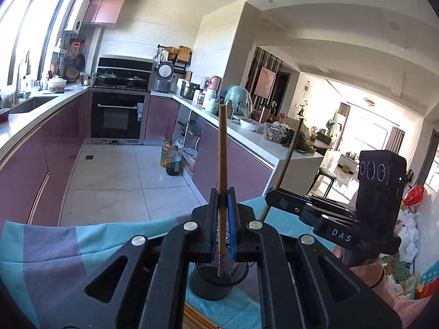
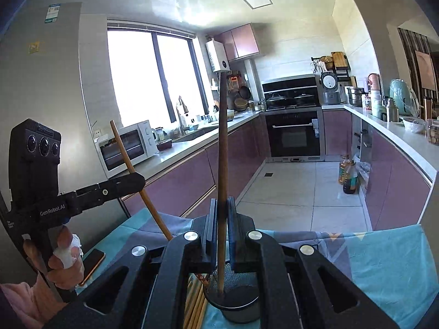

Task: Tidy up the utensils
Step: 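Lower both held chopsticks upright into the black mesh cup and open both tools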

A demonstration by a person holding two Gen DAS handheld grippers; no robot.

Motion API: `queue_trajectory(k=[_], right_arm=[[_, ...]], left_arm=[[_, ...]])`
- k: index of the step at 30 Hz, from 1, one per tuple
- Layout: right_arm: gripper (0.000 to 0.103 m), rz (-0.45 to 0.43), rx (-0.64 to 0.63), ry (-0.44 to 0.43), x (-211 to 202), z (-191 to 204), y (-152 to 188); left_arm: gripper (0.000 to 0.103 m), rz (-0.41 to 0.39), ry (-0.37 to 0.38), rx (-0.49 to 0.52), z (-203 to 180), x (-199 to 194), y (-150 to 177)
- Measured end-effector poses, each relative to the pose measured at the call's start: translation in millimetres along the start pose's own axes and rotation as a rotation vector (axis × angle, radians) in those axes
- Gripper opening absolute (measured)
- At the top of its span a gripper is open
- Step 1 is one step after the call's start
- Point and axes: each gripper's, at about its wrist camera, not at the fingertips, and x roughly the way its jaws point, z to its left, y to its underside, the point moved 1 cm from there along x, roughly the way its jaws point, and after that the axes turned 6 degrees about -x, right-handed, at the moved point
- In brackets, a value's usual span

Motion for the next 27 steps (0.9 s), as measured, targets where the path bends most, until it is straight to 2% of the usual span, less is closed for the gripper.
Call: queue_trajectory(k=[3, 11, 15, 21, 24, 27], right_arm=[[0.006, 0.05, -0.001, 0.011, 14, -4, 8], [0.006, 0.252, 0.018, 0.013, 58, -15, 40], [0.006, 0.308, 0.024, 0.015, 73, -15, 48], [0.007, 0.322, 0.046, 0.03, 87, -20, 48], [0.009, 0.329, 0.048, 0.039, 92, -20, 48], [0.009, 0.33, 0.053, 0.047, 95, -18, 48]], left_arm=[[0.007, 0.06, -0.02, -0.001, -2, 26, 11], [0.007, 0.238, -0.043, -0.028, 13, 84, 56], [0.007, 0.248, -0.048, -0.034, 29, 105, 68], [0.008, 0.261, -0.076, -0.036, 40, 128, 68], [0.008, 0.26, -0.086, -0.036, 39, 127, 68], [0.015, 0.248, -0.095, -0.035, 43, 127, 67]])
